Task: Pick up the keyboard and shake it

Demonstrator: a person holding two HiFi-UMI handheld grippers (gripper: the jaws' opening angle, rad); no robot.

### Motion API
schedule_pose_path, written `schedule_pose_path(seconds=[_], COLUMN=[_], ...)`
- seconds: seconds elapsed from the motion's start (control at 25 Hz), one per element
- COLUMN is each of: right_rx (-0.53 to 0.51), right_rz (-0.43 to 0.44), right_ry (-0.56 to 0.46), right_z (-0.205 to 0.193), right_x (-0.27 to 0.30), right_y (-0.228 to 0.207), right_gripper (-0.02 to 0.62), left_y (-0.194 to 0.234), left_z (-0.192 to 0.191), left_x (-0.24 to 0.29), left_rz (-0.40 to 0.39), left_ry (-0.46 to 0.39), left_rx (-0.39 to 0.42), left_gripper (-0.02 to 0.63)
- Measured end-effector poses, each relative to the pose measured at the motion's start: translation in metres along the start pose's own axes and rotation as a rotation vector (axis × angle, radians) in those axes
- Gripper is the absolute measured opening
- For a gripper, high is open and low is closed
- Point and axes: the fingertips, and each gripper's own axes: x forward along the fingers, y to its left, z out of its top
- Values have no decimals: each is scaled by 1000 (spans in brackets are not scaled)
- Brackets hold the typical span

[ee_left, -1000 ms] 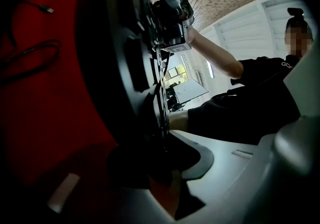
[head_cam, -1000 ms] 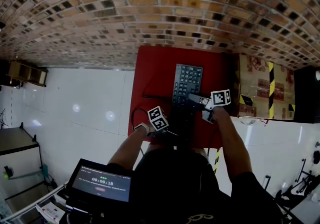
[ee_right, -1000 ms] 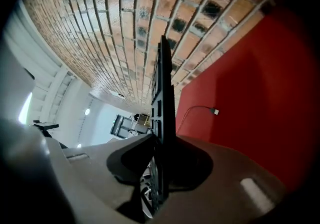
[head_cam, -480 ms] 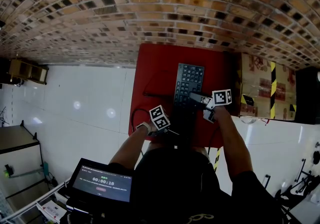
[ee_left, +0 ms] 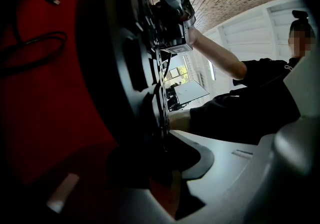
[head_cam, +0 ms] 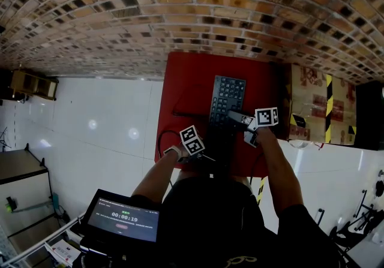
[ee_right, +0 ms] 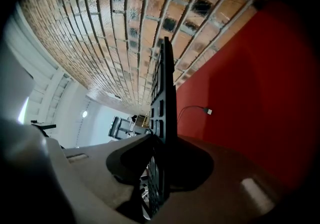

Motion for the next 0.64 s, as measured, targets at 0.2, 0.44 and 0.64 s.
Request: schedule_pose_path(seconds=[0.2, 0.44, 0.64], right_rx=[4, 11, 12], right_rz=[2, 3, 4], right_ry=[1, -8, -14], right_z=[2, 1, 2], right_x=[2, 2, 2], right_y=[-2, -4, -6], right_gripper=[78, 80, 81], left_y=[0, 3, 6], left_z=[1, -1, -1], left_x=[-1, -1, -2], left_rz=[-3, -1, -1], left_ry=[-5, 0, 1], left_rx=[-3, -6, -2], left_gripper=[120, 120, 120])
